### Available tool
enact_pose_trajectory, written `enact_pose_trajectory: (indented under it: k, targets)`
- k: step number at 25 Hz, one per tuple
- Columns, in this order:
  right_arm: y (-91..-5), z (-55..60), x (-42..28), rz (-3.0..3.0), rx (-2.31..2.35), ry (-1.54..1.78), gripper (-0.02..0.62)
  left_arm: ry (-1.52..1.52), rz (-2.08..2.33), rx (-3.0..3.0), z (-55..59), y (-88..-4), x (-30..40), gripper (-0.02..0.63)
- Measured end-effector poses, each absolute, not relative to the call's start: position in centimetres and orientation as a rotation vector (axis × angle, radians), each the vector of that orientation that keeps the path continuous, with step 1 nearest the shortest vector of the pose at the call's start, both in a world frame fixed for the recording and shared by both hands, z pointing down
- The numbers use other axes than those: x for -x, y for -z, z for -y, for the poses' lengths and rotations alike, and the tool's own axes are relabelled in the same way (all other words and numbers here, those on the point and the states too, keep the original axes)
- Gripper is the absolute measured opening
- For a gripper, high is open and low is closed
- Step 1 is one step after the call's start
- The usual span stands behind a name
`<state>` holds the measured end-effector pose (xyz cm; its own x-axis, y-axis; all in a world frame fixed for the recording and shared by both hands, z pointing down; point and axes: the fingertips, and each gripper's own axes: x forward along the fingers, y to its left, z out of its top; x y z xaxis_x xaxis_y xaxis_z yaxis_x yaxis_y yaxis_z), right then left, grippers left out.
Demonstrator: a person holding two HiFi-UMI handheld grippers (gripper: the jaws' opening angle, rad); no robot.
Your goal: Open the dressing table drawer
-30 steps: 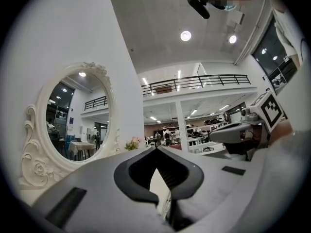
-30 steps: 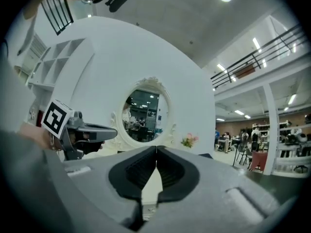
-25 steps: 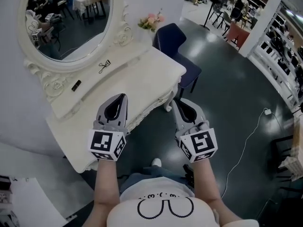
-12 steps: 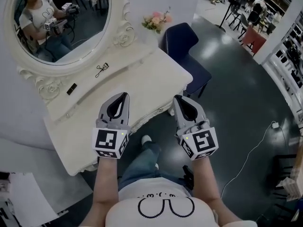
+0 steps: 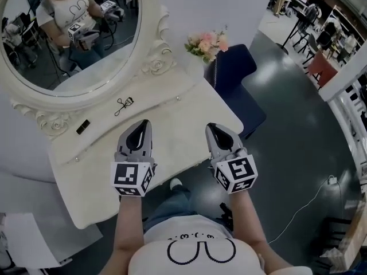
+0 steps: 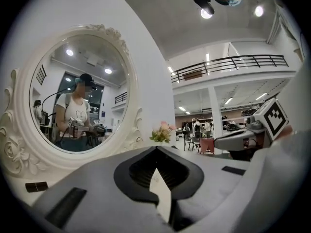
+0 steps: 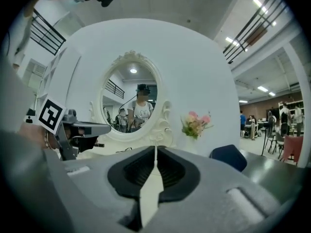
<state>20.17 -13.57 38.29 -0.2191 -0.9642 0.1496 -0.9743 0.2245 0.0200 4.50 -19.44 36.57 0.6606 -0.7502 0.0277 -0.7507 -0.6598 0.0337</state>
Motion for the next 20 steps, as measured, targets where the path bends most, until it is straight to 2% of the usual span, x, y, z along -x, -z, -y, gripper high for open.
enact_pose_trajectory:
  k: [2, 3, 7, 11, 14, 18, 20]
  targets:
    - [-39.4, 16.4, -20.6, 2.367, -1.829, -0.18, 0.097, -0.023, 1.323, -2.786, 21.8, -37.1, -4.5, -0.002]
    - [-40.0, 17.8, -20.7, 2.375, -1.808, -0.21, 0.114, -0.026, 1.347, -2.766, 22.9, -37.4, -4.4, -0.002]
    - [-42.3, 22.7, -21.0, 2.393, -1.74, -0.273, 0.255, -0.048, 1.41, -2.704, 26.7, -39.0, -4.2, -0.002]
    - [-45.0, 26.3, -21.1, 2.369, -1.66, -0.282, 0.255, -0.087, 1.441, -2.663, 29.0, -40.8, -4.0, -0.002]
    - [-47.6, 28.5, -21.1, 2.344, -1.618, -0.309, 0.205, -0.114, 1.455, -2.637, 30.2, -41.8, -3.8, -0.002]
    - [-51.8, 31.3, -20.3, 2.291, -1.547, -0.369, 0.174, -0.161, 1.475, -2.601, 31.3, -43.1, -3.4, -0.002]
    - [-53.7, 32.4, -19.9, 2.254, -1.519, -0.395, 0.118, -0.186, 1.498, -2.579, 31.6, -43.6, -3.1, -0.002]
